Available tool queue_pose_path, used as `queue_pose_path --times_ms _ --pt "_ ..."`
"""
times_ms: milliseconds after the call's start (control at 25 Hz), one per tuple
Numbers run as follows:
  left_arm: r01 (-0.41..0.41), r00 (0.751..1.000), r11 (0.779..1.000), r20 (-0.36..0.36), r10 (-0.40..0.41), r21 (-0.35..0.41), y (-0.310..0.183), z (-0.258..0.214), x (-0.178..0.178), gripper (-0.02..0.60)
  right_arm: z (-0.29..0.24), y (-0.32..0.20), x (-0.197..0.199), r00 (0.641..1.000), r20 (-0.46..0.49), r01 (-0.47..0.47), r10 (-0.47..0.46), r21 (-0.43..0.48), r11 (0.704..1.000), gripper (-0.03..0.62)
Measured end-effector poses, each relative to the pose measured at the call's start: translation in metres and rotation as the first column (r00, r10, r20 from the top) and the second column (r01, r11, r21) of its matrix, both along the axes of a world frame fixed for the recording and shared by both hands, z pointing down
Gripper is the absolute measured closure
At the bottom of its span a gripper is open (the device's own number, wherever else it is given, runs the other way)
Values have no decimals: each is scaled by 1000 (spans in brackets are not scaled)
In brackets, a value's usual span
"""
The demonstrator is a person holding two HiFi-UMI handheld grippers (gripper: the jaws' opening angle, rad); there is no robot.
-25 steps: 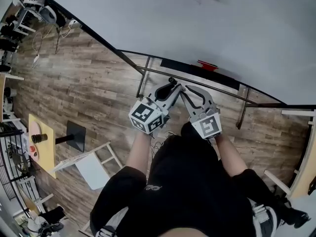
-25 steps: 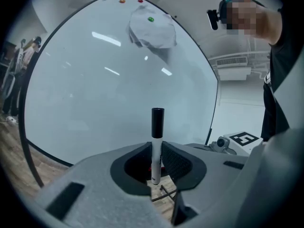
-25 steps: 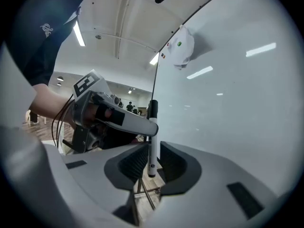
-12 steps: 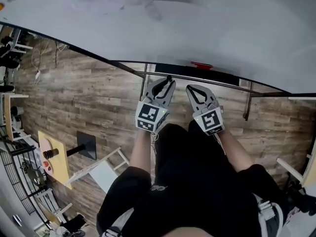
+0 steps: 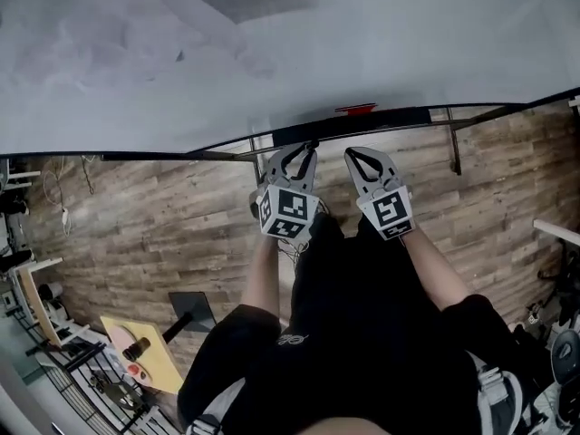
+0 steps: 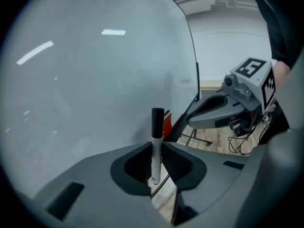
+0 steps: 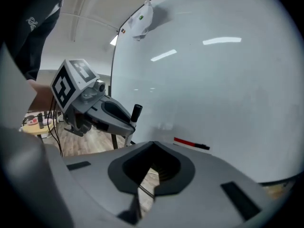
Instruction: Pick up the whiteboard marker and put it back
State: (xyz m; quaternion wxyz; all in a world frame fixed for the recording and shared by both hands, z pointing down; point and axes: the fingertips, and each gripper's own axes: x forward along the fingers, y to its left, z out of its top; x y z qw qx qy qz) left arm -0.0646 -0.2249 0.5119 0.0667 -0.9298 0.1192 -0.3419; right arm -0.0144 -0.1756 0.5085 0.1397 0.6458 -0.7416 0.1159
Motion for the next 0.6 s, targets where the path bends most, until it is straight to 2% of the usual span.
queue_pose_path --times_ms 160,320,440,600 --pt "-109 987 991 126 99 77 -5 19 -3 517 4 2 -7 991 20 -128 129 -12 992 591" --pt "-224 952 959 248 177 174 -14 38 -5 517 10 10 -7 972 13 -236 236 -25 971 591" --pt "-306 918 932 318 236 195 -14 52 -3 517 15 25 1 947 10 -321 322 -43 946 591" --pt "-343 891 916 380 247 209 -19 71 3 517 25 36 9 931 10 -364 365 -69 929 591"
